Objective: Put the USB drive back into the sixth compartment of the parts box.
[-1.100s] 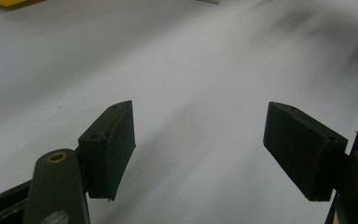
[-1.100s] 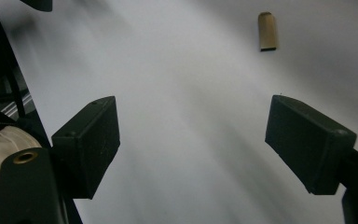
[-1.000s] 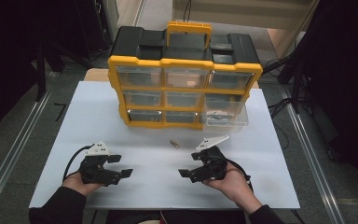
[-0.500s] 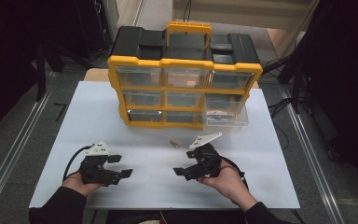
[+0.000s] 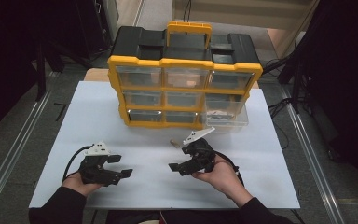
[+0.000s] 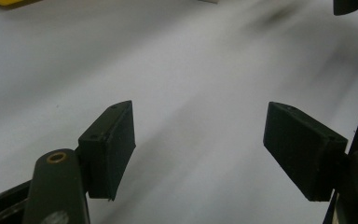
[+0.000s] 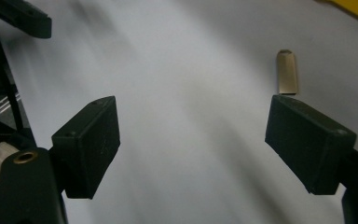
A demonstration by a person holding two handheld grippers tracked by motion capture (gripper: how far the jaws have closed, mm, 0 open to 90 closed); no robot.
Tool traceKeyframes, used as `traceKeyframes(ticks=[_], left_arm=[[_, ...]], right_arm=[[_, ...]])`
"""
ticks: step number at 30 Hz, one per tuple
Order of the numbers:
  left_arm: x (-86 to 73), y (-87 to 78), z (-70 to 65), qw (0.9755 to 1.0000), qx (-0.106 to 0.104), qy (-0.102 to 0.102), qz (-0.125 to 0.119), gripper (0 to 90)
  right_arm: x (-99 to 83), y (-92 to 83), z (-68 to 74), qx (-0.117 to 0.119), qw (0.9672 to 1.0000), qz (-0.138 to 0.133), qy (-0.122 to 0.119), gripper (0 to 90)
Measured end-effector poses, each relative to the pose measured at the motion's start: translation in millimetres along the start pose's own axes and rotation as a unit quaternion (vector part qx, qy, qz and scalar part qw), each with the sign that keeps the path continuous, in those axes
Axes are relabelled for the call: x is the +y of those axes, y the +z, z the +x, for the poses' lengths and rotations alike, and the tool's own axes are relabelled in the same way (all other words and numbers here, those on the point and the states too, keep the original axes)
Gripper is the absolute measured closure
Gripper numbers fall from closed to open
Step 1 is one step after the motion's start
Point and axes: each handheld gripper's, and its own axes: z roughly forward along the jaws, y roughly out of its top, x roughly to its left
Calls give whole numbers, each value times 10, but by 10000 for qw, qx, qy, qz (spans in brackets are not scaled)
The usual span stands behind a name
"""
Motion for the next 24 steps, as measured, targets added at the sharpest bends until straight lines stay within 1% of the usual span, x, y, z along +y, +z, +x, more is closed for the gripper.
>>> traceKeyframes(ticks=[1, 3, 4, 9, 17, 21, 24], left_arm=[[0, -1, -1, 10000, 4, 7, 8, 260], [0, -1, -2, 10000, 3, 5, 6, 260], [0, -1, -2, 10000, 0, 5, 5, 260], [-2, 0, 0, 10000, -2, -3, -10, 260], [-3, -1, -1, 10000, -8, -2, -14, 260], [-2, -4, -1, 10000, -5, 3, -1, 260], [-3, -2, -1, 10000, -12, 6, -13, 260]], right_arm=[[12, 6, -13, -2, 10000, -12, -43, 160], [32, 11, -23, -21, 10000, -8, -34, 161], [45, 16, -23, -30, 10000, 13, 25, 161], [125, 57, -47, -99, 9999, 83, -54, 162], [202, 117, -85, -116, 9998, 160, -53, 162], [243, 151, -109, -144, 9998, 154, -40, 169], [266, 176, -125, -192, 9997, 151, -79, 172]])
